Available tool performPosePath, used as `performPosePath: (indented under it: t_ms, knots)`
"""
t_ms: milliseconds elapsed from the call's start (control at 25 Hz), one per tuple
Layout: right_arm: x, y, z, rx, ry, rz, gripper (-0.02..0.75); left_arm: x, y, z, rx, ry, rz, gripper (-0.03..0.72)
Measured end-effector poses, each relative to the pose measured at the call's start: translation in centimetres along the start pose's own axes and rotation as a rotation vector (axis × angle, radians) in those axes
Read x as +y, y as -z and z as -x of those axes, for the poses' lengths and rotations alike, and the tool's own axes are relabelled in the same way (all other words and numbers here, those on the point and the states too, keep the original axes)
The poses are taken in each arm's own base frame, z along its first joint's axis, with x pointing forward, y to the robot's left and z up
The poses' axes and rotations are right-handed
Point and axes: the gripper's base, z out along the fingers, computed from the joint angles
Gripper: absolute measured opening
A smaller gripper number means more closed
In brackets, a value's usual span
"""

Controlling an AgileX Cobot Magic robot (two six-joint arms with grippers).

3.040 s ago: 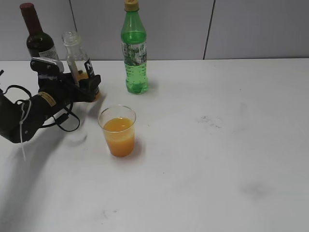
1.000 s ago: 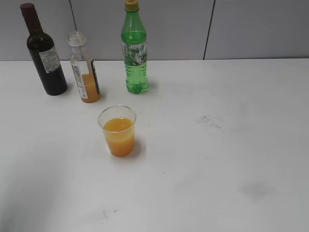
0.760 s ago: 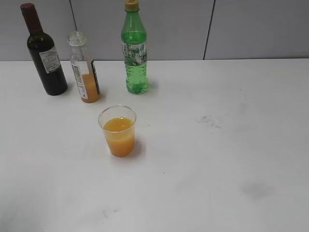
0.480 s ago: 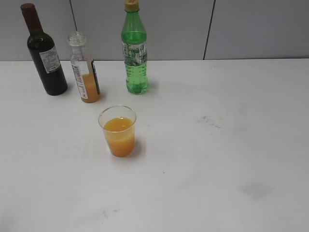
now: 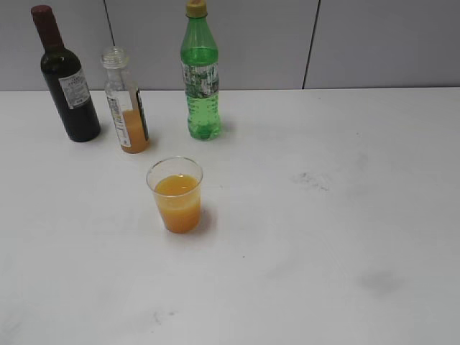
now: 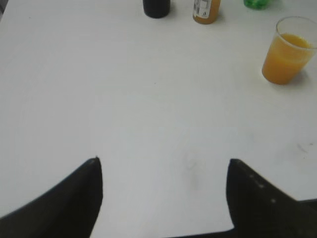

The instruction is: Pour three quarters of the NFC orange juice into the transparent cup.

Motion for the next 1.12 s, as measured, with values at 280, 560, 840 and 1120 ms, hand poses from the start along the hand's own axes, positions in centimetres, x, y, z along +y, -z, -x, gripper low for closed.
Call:
performPosePath:
  t_ms: [280,560,840,1120]
  knots:
    - [0.0,0.0,0.0,0.000,0.000,0.001,0.591,0.0,-0.1,-1.5,-0.039,-0.001,0.002,0.594]
    - [0.0,0.0,0.0,0.000,0.000,0.001,0.591,0.1,-0.4,-1.4,-0.066,-0.007,0.020,0.593]
    - [0.0,0.0,0.0,0.000,0.000,0.001,0.591,0.2,-1.1,-1.2,-0.110,-0.007,0.021,0.585]
    - [0.0,0.0,0.0,0.000,0.000,0.001,0.591,0.2,-1.1,-1.1,-0.115,-0.007,0.021,0.584]
